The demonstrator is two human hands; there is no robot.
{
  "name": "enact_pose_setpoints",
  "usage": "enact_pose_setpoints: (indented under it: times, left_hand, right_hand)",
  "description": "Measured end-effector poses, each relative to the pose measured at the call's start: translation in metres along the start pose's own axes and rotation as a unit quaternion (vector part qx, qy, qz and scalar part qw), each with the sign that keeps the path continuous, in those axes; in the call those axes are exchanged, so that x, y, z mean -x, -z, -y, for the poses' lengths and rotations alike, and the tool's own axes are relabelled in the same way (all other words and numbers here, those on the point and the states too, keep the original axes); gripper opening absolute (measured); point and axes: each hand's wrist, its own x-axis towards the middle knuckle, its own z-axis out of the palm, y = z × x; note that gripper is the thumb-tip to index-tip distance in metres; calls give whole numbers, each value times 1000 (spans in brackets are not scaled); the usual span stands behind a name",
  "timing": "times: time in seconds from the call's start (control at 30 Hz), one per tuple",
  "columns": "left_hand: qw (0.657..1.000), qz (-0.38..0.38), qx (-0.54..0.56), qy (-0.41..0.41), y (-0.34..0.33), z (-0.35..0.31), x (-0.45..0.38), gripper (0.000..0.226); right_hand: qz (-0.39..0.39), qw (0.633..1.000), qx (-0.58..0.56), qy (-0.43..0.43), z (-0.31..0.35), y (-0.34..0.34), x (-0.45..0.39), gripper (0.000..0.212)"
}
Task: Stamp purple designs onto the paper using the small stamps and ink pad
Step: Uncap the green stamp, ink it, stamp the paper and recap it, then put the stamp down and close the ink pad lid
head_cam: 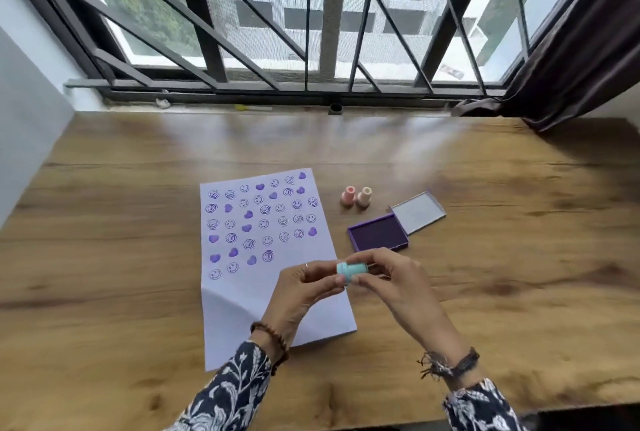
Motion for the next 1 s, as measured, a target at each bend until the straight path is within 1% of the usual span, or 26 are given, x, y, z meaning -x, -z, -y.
enact_pose_setpoints:
  times: [0.17,0.27,0.33,0.43,0.47,0.53,0.6,0.67,0.73,0.83,0.93,1.0]
  left_hand:
    - [995,-10,-82,-60,-7,-5,-14,25]
    - [985,-12,-152,-86,-13,-7,-28,33]
    - [976,-13,-190,-102,-19,-9,-38,35]
    - [971,-28,-198,-133,-34,-16,-56,36]
    - [969,-35,-196,-144,-41,-18,-62,38]
    - [961,-64,-214,-165,-51,-19,-74,46]
    - [938,-104,-281,-176,-49,-14,-84,58]
    - [908,-103,-364,-179,-37,-7,-86,69]
    - [884,-83,-427,-173,-25,0,-82,83]
    - [862,-59,-470,-178,-15,8,-74,96]
    - [830,-58,-524,-181,-9,18,-73,107]
    - [812,-57,-552,-179,-8,24,-75,107]
  right_hand:
    - [29,995,-82,-51,-10,11,-14,14]
    - [33,988,-123,-89,-19,16,-24,11]
    - [36,984,-142,-100,-24,21,-33,13]
    - [10,984,-155,-91,-29,33,-52,8]
    - [-9,987,-142,-79,-29,38,-60,9]
    - [-55,995,-65,-59,-31,47,-78,10]
    - [-103,992,51,-47,-31,54,-99,16]
    - [-130,983,129,-29,-31,58,-118,25]
    - [-130,976,175,-11,-31,59,-133,31]
    - [-109,969,223,2,-38,54,-147,33]
    - [-94,969,228,5,-45,49,-150,30]
    - [-89,973,212,1,-51,49,-149,31]
